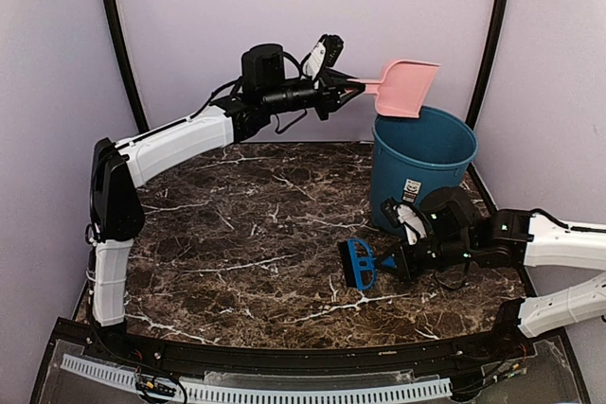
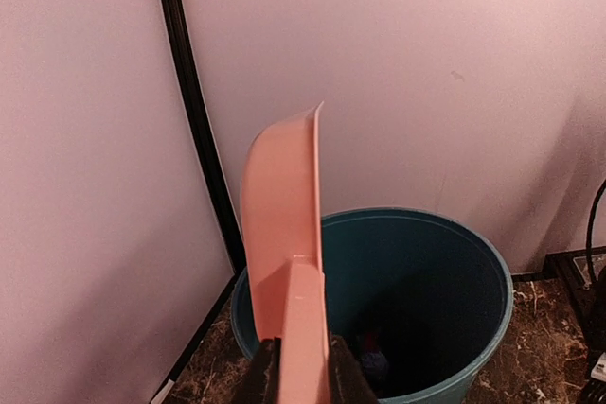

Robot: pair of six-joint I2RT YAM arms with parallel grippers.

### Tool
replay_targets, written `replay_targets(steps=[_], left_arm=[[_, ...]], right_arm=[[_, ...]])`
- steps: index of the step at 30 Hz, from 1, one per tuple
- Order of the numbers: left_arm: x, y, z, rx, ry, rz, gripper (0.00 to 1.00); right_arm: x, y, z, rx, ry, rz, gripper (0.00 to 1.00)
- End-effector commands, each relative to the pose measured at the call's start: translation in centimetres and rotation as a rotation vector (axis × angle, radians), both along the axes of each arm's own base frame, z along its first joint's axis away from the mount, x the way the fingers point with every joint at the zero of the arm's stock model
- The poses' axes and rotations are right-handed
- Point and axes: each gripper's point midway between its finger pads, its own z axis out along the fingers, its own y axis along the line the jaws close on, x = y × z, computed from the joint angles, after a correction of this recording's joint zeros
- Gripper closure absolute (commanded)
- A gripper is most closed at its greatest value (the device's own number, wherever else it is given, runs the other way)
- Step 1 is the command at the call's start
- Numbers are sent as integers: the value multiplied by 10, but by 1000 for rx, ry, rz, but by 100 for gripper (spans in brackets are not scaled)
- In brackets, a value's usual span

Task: Sweep away the paper scraps from the table
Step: Dump the paper scraps in the dustpan into the trash bin, then place the dustpan at the center of the board.

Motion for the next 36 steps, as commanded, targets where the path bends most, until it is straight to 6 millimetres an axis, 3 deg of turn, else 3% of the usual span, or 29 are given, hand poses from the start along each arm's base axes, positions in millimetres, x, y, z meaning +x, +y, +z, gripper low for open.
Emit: replay_targets(steps=[1,4,6,7,8,9,10,11,12,13,14,15,16,17,18,19,20,21,22,24,25,26,27,28,29,30,31,32,36], left_arm=[[-31,25,73,-115,-190,9,100],[-32,33,75,-141,-173,40,100],[-41,46,91,-183,-169,61,100],[-41,49,86,-186,-153,72,100],[-47,60,100,-219,-143,93,100],[-46,64,93,-218,-120,108,100],[-51,77,107,-255,-104,141,100],[-49,82,95,-253,-57,164,100],[-55,98,110,-287,-58,207,100],[-53,102,94,-288,-2,230,100],[-58,120,107,-326,0,273,100],[-55,127,90,-330,42,316,100],[-65,143,104,-373,37,337,100],[-58,152,83,-372,98,397,100],[-67,167,93,-409,102,418,100],[-61,178,74,-419,168,483,100],[-67,192,80,-453,181,506,100],[-63,200,57,-455,245,557,100],[-69,211,59,-479,260,571,100],[-67,227,20,-463,356,657,100],[-68,240,17,-501,394,697,100],[-66,245,-8,-467,437,740,100],[-68,257,-14,-502,472,783,100],[-68,262,-38,-471,508,817,100],[-72,272,-41,-505,536,839,100],[-74,276,-64,-493,584,865,100],[-77,286,-66,-518,597,888,100],[-80,291,-86,-515,650,913,100],[-91,312,-131,-545,753,984,100]], right_arm=[[4,11,14,46,-30,11,100],[5,13,16,50,-32,13,100],[7,15,18,52,-35,13,100],[7,15,19,53,-37,11,100],[8,16,21,57,-42,11,100],[9,17,23,61,-47,11,100],[10,17,24,63,-52,9,100],[11,17,25,63,-57,6,100],[12,17,26,61,-63,4,100],[14,18,28,60,-69,-1,100],[16,18,29,58,-76,-8,100],[19,19,32,57,-87,-16,100],[21,20,33,56,-91,-21,100],[22,21,35,60,-94,-21,100],[27,21,35,51,-106,-38,100],[31,21,36,43,-116,-51,100],[34,21,37,35,-125,-65,100],[37,21,38,31,-133,-77,100],[40,22,38,29,-138,-86,100],[45,25,37,24,-146,-98,100],[48,26,37,22,-150,-106,100],[50,27,37,20,-152,-110,100],[52,29,37,19,-155,-114,100],[54,31,37,16,-157,-118,100],[55,32,36,13,-157,-121,100],[57,33,35,9,-159,-124,100],[58,34,35,5,-160,-128,100],[60,34,34,2,-162,-130,100],[63,40,31,3,-160,-128,100]])
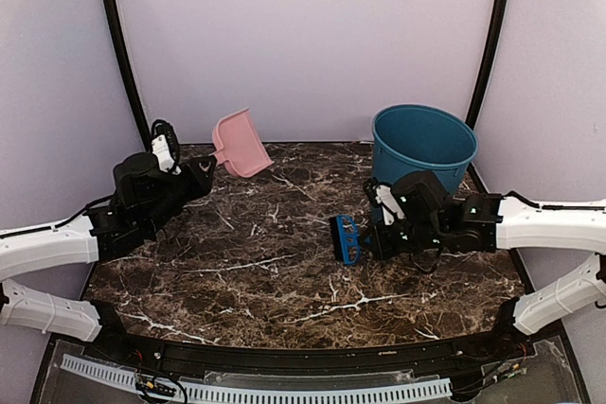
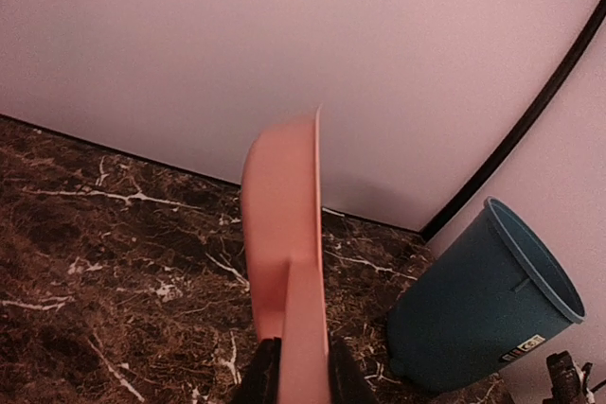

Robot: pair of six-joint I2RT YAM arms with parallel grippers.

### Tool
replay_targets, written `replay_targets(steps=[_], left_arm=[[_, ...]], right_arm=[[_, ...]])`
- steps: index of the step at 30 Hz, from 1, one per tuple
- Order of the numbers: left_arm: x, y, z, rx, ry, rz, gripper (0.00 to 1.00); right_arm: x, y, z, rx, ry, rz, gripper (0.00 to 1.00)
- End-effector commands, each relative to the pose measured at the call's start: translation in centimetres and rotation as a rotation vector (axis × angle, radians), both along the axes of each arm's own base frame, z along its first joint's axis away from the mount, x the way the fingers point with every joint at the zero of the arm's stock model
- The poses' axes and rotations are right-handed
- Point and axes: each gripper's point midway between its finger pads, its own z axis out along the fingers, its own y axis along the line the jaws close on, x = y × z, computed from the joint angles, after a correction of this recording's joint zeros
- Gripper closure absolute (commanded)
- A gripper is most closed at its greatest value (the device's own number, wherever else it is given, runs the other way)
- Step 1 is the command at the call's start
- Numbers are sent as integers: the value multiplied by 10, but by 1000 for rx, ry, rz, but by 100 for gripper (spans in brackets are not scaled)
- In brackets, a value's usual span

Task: Sweep away the paper scraps from the table
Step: Place the dustpan at the center of the board.

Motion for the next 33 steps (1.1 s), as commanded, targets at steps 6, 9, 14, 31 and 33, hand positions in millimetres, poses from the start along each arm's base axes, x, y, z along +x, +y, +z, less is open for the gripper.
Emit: replay_targets(steps=[6,9,14,31,33], left_arm=[[-18,53,-92,-182,219,226,100],[-24,64,-118,-204,262,265,100],[-35,81,-147,-280,327,333,100],[-71,110,-221,-418,518,442,94],[-73,111,-224,-433,531,444,88]], right_arm=[[19,23,19,72,-65,-24,100],[25,25,13,88,-67,-61,100],[34,34,7,117,-65,-91,100],[49,59,-14,154,-49,-111,100],[49,59,-15,155,-48,-110,100]])
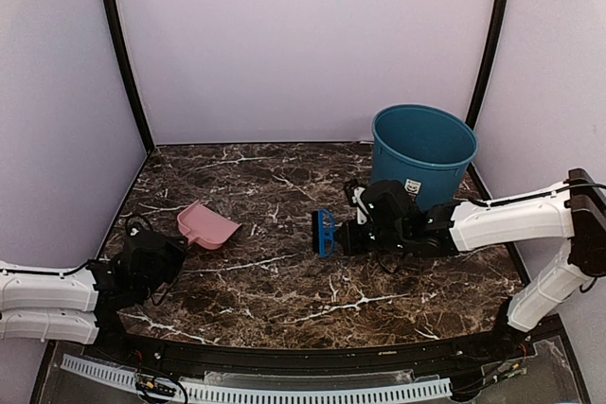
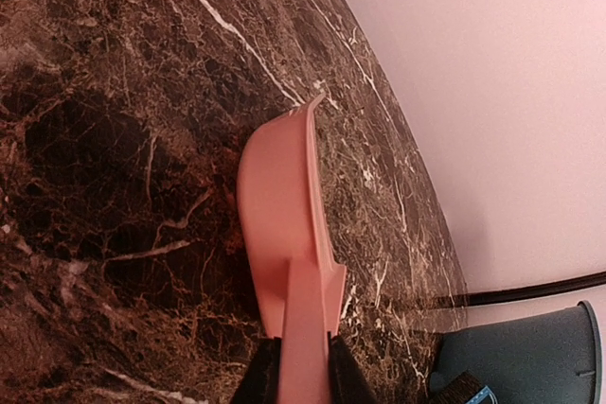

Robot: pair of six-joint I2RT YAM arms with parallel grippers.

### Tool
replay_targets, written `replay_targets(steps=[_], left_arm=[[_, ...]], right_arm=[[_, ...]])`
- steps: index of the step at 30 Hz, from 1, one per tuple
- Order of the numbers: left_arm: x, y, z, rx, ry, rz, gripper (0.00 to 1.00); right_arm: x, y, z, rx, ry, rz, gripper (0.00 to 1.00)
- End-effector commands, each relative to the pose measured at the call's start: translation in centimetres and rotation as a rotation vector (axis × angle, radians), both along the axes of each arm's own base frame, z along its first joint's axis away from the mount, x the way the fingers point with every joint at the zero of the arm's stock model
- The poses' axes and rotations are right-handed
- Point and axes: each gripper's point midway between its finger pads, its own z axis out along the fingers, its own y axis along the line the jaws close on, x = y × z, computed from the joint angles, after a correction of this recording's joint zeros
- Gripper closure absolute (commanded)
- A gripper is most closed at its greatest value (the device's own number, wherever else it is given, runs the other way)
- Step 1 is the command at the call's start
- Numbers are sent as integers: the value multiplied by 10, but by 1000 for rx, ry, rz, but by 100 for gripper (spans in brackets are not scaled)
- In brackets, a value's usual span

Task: Sweep away the paper scraps from the table
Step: Place the dustpan at the center of the board, then put down the broom at the center of the board.

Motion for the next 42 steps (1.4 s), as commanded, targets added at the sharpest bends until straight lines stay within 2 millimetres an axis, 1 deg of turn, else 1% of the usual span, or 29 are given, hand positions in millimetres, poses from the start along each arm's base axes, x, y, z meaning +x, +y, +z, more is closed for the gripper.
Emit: replay_targets(steps=[1,2,4,5,6,7,8,9,10,11,12,17,18,21,25,26,29,32,35,42], left_arm=[[-13,12,-26,-4,81,30,85],[-14,12,-26,-9,83,31,83],[-16,13,-28,-18,92,30,76],[-17,13,-29,-26,96,33,67],[-18,13,-29,-26,99,34,62],[-18,14,-28,-34,97,38,52],[-19,15,-29,-33,102,40,48],[-18,15,-27,-39,98,42,39],[-19,15,-27,-37,100,43,37],[-19,15,-26,-42,96,42,31],[-19,16,-26,-39,98,43,28],[-21,19,-18,-41,86,52,25],[-21,22,-18,-26,89,60,20],[-23,29,-13,0,83,76,17],[-24,37,-3,63,63,87,13],[-24,41,1,89,51,92,9],[-26,50,7,156,59,107,4],[-27,57,14,210,42,112,2],[-27,57,22,245,7,86,2],[-27,55,38,323,-65,16,3]], right_arm=[[8,13,18,64,-39,-10,100],[8,13,17,64,-38,-12,100],[8,13,17,67,-38,-14,100],[9,12,16,67,-38,-16,100],[8,12,16,68,-37,-16,100],[9,13,16,70,-37,-16,100],[9,13,16,71,-36,-14,100],[9,14,16,74,-37,-12,100],[8,15,15,76,-35,-9,100],[8,15,15,80,-33,-8,100],[8,16,15,82,-31,-8,100],[8,20,18,114,-30,-5,100],[8,22,20,127,-31,0,100],[9,32,29,167,-36,16,100],[19,36,37,187,-67,-13,100],[22,36,36,188,-77,-25,100],[27,40,25,174,-79,-34,100],[26,44,5,142,-44,-27,100],[25,35,-13,104,-20,-47,100],[14,11,-38,30,15,-74,100]])
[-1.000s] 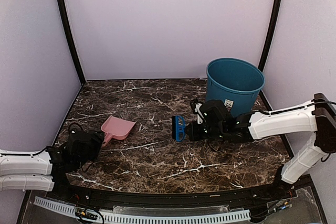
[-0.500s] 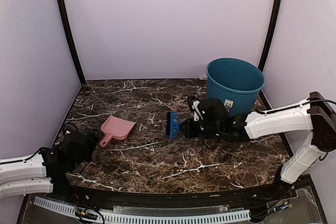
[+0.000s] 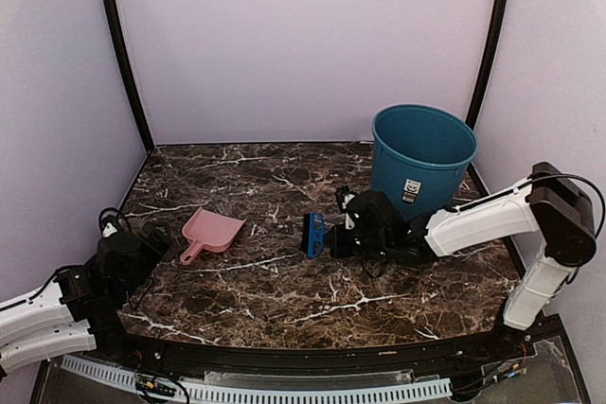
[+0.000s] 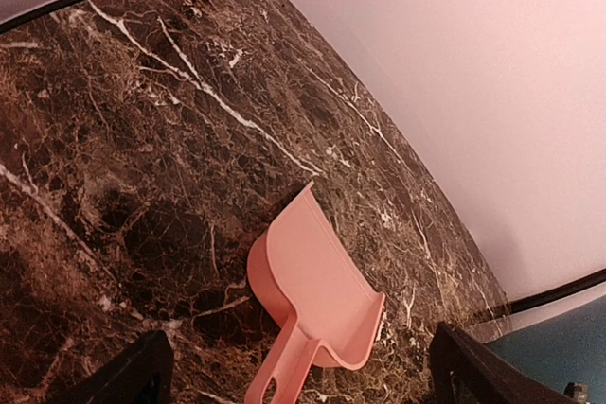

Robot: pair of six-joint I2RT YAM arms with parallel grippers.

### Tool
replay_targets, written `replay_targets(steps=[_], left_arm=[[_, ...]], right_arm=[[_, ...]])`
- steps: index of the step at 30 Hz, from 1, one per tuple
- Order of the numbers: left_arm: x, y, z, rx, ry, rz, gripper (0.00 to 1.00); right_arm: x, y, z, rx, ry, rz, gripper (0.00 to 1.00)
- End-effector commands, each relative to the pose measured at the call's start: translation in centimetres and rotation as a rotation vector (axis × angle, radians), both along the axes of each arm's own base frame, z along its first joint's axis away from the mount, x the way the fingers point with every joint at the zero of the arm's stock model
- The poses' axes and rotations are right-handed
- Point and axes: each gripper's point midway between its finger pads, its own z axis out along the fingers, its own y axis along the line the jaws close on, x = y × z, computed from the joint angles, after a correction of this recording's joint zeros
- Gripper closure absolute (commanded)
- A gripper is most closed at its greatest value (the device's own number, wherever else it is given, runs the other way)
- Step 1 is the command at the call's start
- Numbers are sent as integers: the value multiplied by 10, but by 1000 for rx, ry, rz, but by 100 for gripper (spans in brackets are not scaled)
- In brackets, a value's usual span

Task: Sweep away the paper scraps from the table
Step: Put down the broom at the center of the board.

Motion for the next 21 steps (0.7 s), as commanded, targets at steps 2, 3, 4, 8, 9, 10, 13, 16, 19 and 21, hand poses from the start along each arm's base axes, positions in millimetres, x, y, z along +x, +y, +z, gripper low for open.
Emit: replay_targets(steps=[2,3,4,8,9,10,13,16,19,21], left_arm=[[-1,7,11,130,-25,-34,3],[-2,7,11,145,-23,-41,3],[-2,7,12,145,-29,-44,3],[-3,7,19,162,-51,-61,4],[-3,8,22,171,-61,-62,4],[-3,9,24,176,-66,-62,4],[-4,13,37,210,-95,-56,4],[-5,21,52,244,-121,-34,4],[-7,27,67,282,-150,-18,4],[-8,31,78,303,-170,-8,4]], right_arm=[[-8,-17,-9,-33,14,-25,93],[-10,-20,-12,-41,18,-25,89],[-11,-23,-12,-44,18,-28,87],[-11,-34,-7,-56,-1,-54,82],[-10,-35,-4,-56,-8,-58,80],[-9,-37,-1,-60,-15,-65,80],[-6,-40,10,-66,-41,-75,72],[-6,-42,27,-59,-77,-70,60],[-4,-46,46,-51,-120,-72,53],[-2,-49,59,-47,-149,-78,49]])
